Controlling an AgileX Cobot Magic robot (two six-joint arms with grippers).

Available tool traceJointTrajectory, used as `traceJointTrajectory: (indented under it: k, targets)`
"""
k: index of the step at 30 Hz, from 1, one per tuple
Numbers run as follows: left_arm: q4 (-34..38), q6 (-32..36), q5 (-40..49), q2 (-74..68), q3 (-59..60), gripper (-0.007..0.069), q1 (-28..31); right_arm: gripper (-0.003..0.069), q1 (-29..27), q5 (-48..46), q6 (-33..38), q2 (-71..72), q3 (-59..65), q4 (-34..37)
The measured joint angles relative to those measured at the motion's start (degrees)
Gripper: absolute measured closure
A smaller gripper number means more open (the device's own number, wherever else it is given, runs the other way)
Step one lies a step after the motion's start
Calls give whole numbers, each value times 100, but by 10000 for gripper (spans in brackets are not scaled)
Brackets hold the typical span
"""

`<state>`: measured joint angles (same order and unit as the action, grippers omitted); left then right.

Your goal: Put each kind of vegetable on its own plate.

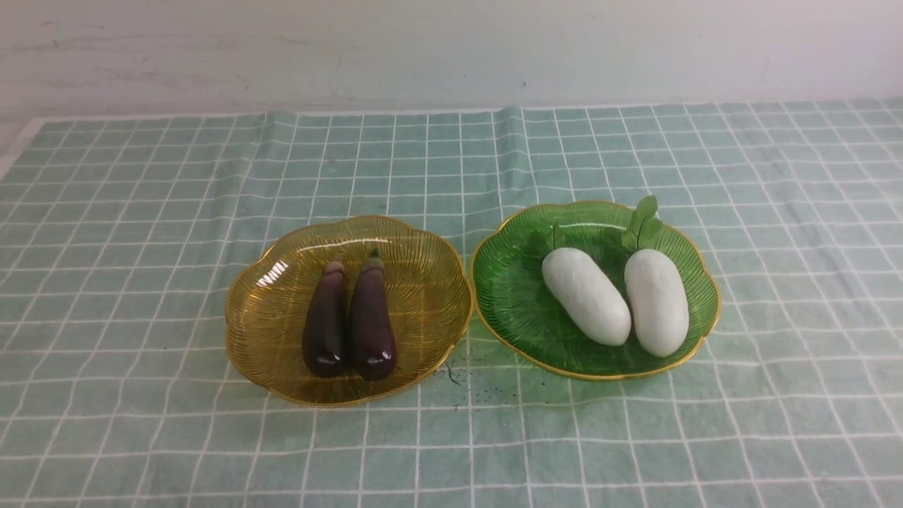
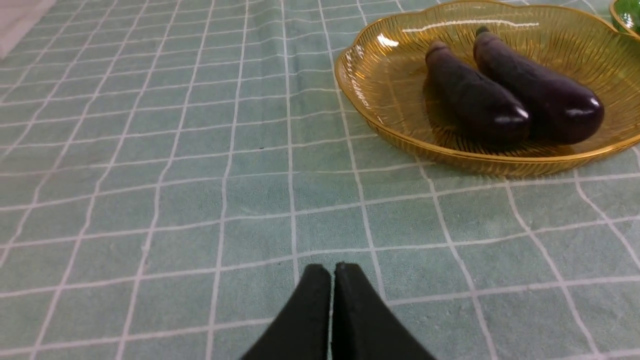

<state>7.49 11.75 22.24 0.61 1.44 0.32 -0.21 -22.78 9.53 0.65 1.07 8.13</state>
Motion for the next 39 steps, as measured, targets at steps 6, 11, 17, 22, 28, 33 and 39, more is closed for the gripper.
traceJointTrajectory:
  k: [6,11,17,22,28,33,39]
  targets:
    - [-58,-11,0,0,0,632,-115,604,0,0,0,4,0,0]
    - [-126,-131,0,0,0,632,-322,604,0,0,0,4,0,0]
    - [-546,-732,0,0,0,632,-354,604,0,0,0,4,0,0]
    - [-677,-949,0,0,0,632,-354,604,0,0,0,4,0,0]
    - [-693,-960,0,0,0,632,-354,604,0,0,0,4,5,0]
    - [-680,-960,0,0,0,632,-354,604,0,0,0,4,5,0]
    - [-675,-960,0,0,0,632,-354,604,0,0,0,4,5,0]
